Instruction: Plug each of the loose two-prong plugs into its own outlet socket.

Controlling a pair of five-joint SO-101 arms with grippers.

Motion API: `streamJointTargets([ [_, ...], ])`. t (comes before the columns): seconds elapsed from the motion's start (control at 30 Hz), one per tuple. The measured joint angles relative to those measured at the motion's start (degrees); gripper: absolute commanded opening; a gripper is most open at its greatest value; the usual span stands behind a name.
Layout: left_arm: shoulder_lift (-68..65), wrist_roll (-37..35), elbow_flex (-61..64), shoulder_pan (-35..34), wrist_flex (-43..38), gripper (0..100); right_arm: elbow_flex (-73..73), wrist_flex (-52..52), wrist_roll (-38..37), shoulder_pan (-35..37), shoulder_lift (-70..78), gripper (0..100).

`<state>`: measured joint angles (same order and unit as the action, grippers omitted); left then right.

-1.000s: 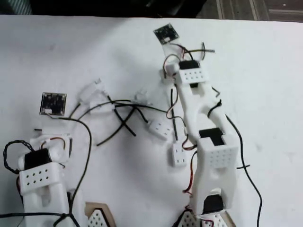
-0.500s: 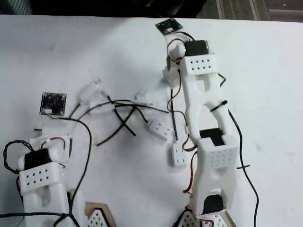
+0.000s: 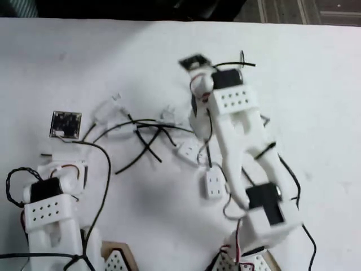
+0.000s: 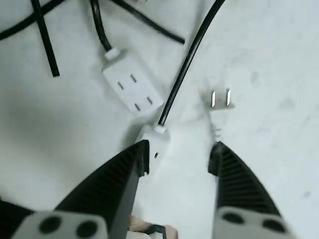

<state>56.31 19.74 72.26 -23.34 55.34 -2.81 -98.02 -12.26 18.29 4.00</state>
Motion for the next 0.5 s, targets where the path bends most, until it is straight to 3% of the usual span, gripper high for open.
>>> streamJointTargets([
  [0.2, 0.0, 0.0, 0.0, -0.1, 0.0, 7, 20.4, 10.5, 6.4, 0.1, -7.4, 22.7],
  [0.5, 0.0, 0.0, 0.0, -0.1, 0.0, 7, 38.2, 25.4, 7.5, 0.3, -8.4, 22.7],
])
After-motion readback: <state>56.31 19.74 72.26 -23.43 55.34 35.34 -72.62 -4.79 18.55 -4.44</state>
